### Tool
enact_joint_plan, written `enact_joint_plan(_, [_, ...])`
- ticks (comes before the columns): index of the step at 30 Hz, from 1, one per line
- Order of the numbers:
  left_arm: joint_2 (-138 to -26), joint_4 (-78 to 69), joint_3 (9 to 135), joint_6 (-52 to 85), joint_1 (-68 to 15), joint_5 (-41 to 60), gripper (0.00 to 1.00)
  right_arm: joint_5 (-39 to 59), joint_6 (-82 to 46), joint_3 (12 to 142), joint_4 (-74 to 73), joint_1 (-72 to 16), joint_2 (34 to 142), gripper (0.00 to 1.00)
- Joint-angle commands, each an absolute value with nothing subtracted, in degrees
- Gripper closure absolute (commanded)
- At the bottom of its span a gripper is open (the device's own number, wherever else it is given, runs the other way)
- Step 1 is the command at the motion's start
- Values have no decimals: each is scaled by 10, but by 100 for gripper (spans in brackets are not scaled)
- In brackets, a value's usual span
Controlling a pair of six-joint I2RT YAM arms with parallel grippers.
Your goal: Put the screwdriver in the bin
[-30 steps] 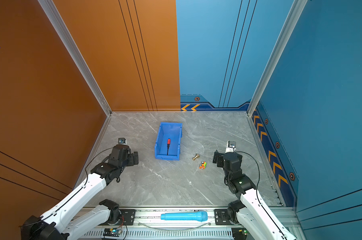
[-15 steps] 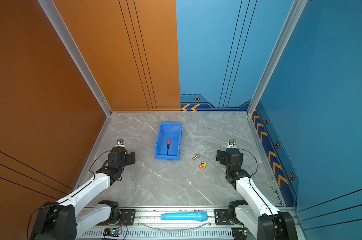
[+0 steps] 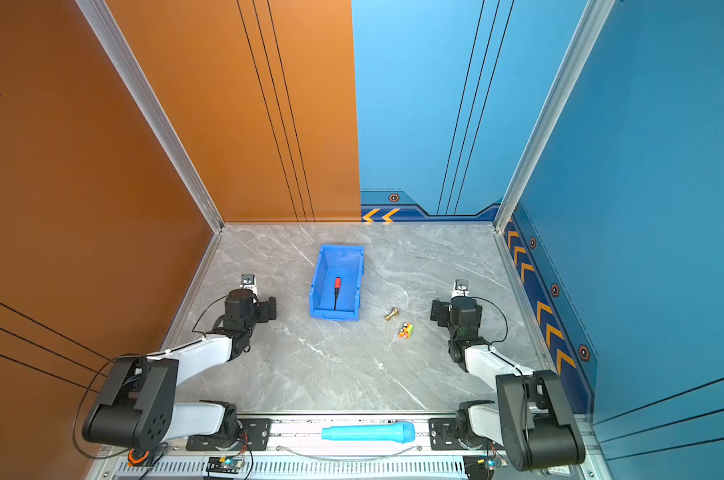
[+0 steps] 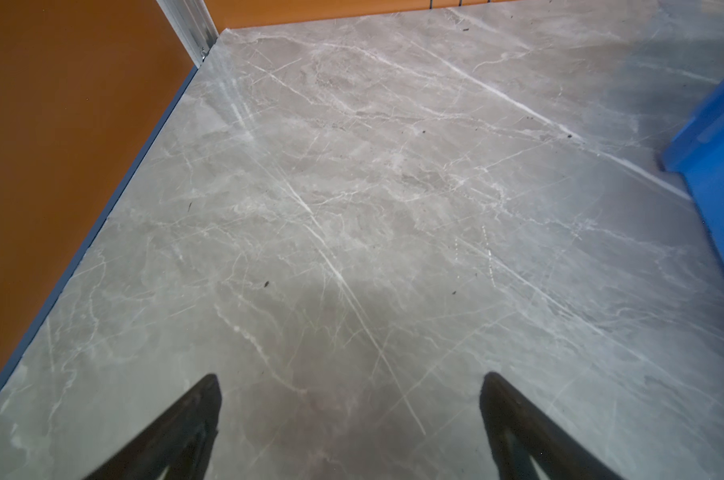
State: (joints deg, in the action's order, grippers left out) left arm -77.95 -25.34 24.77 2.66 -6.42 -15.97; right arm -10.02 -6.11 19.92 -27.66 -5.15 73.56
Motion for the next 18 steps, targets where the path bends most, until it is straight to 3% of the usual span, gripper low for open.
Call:
enact_joint_plan(1, [-790, -292, 266, 19, -52, -144, 2, -89, -57, 241, -313, -45, 764, 0])
enact_joint_plan(13, [-847, -410, 257, -25, -47, -126, 2, -57, -39, 269, -359, -14, 825, 0])
enact_joint_plan(18, [-873, -448, 252, -9, -34, -125, 2, -72, -43, 229, -482, -11, 874, 0])
